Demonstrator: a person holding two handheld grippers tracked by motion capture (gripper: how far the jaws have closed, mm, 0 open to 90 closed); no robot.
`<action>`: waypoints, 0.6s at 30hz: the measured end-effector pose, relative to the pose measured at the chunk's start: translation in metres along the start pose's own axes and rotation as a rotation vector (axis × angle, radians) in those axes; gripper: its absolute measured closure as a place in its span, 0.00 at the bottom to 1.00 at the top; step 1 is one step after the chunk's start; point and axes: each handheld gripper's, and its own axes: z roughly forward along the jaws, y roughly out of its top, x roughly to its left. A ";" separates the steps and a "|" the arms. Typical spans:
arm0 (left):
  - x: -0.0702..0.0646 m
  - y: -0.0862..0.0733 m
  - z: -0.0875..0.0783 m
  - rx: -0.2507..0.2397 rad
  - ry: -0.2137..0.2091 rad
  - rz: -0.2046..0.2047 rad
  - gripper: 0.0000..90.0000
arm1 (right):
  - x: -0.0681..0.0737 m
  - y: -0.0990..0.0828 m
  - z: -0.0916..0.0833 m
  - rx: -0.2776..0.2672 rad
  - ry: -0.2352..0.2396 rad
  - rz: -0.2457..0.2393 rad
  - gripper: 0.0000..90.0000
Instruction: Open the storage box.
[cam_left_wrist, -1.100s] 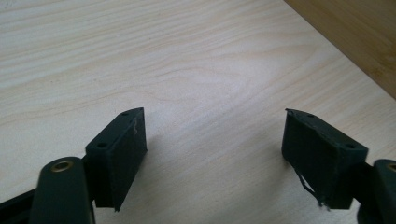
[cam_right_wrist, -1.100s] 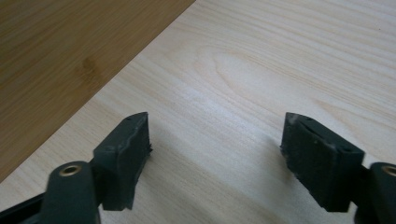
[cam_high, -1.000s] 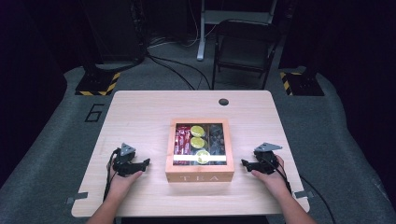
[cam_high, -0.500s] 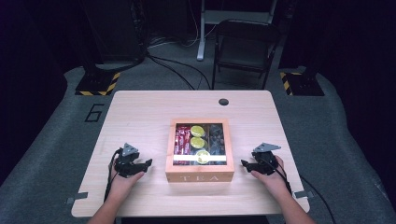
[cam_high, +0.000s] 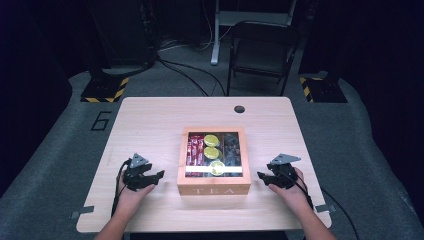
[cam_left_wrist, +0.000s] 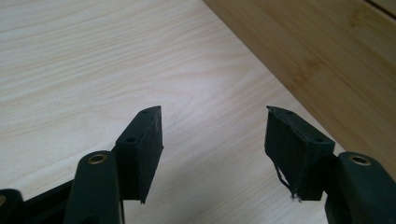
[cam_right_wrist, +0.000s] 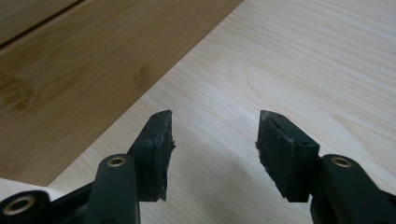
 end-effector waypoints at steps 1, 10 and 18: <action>0.000 0.001 -0.001 0.010 -0.013 0.005 0.41 | 0.000 0.000 -0.001 0.004 0.009 -0.008 0.50; -0.005 0.005 -0.007 0.011 -0.043 0.006 0.43 | 0.003 0.003 -0.011 -0.024 0.018 0.005 0.52; -0.012 0.014 -0.014 0.013 -0.054 0.021 0.43 | 0.010 0.011 -0.021 -0.052 0.027 0.003 0.52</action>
